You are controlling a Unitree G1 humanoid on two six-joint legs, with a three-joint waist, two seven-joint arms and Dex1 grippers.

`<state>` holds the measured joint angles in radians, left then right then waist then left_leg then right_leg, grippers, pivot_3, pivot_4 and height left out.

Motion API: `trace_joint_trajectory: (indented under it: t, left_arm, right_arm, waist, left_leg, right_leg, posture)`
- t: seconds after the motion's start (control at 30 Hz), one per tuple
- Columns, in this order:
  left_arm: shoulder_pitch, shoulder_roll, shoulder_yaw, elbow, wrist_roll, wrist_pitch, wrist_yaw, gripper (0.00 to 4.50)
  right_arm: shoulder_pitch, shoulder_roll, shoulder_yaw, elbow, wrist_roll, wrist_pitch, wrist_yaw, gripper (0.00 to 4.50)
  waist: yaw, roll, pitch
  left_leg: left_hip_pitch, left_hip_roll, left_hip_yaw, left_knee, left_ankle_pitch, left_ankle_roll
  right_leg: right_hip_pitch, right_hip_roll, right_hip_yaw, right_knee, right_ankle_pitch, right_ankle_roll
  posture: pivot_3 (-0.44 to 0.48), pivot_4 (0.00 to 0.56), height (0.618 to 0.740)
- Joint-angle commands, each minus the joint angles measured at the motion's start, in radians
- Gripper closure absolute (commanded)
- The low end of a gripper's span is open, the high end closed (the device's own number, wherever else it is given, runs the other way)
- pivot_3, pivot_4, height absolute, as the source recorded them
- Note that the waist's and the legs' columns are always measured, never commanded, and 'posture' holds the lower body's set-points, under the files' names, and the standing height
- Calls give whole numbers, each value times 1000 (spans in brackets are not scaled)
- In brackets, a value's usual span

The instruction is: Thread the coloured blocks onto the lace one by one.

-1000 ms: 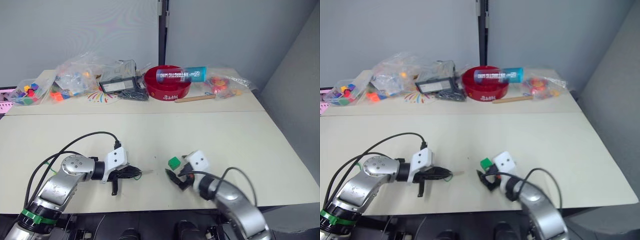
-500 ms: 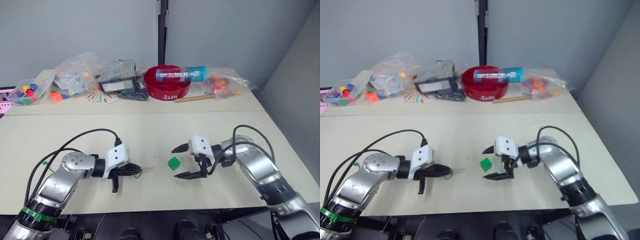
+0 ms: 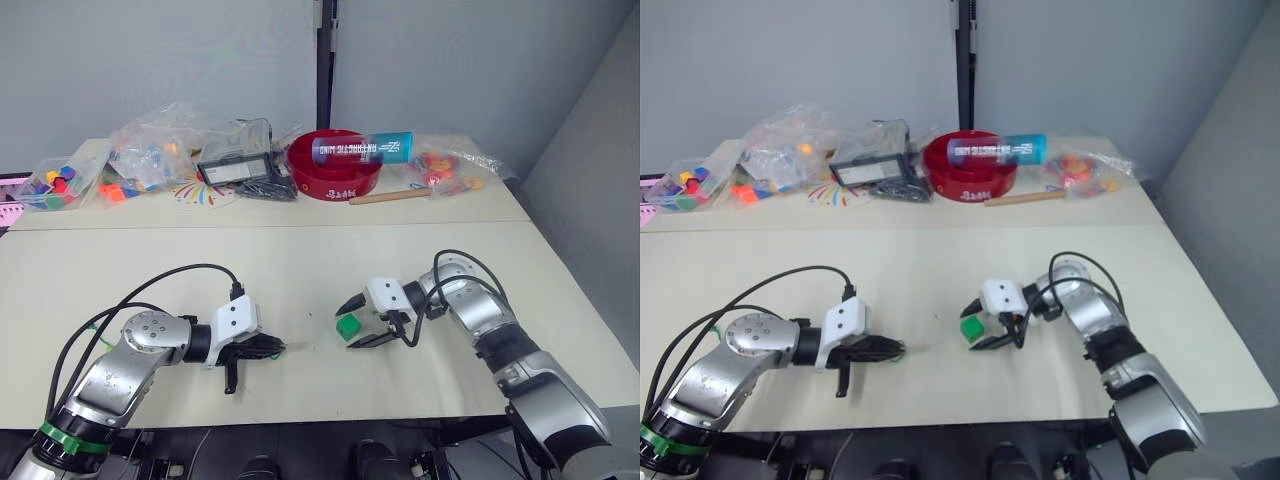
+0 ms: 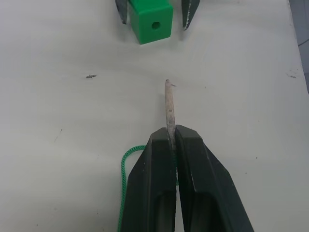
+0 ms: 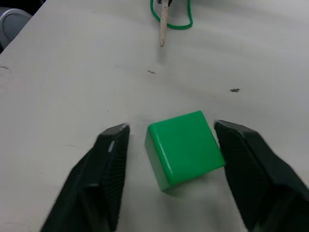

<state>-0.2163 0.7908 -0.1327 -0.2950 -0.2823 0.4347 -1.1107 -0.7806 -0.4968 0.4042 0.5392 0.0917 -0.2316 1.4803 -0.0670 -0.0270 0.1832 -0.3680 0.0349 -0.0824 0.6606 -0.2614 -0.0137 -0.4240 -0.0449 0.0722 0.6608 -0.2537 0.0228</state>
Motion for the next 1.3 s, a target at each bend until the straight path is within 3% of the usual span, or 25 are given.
trace_joint_trajectory:
  t: [0.03, 0.17, 0.53, 0.8, 1.3]
  left_arm:
    - [5, 7, 29, -37, -25, -6, 3, 4500]
    - [7, 3, 24, -47, -26, -4, 7, 4500]
    - [-71, -8, -70, -56, 47, 34, 50, 4500]
    - [-145, -47, -156, -36, 102, 71, 66, 4500]
    - [-153, -81, -163, 0, 135, 39, 88, 4500]
  right_arm:
    - [-16, 1, -37, -9, 9, -5, 0, 3138]
    - [27, 5, -54, -61, 10, 53, -48, 3303]
    - [228, 0, -55, -429, 6, 380, -211, 3303]
    - [248, -4, -34, -476, -23, 430, -252, 3303]
    - [277, -20, -24, -532, -24, 482, -246, 3303]
  waist:
    - [-1, 0, 0]
    - [-1, 0, 0]
    - [-2, 0, 0]
    - [-3, 0, 0]
    - [-1, 0, 0]
  left_leg:
    - [0, 0, 0, 0, 0, 0]
    - [1, 0, 0, 0, 0, 0]
    - [1, 0, 0, 0, 0, 0]
    - [1, 0, 0, 0, 0, 0]
    - [1, 0, 0, 0, 0, 0]
  right_leg:
    - [0, 0, 0, 0, 0, 0]
    - [0, 0, 0, 1, 0, 0]
    - [0, 0, 0, 2, 0, 0]
    - [0, 1, 0, 2, 0, 0]
    - [0, 1, 0, 2, 0, 0]
  posture:
    - [0, 150, 740]
    - [0, 150, 740]
    - [0, 150, 740]
    - [0, 150, 740]
    - [0, 150, 740]
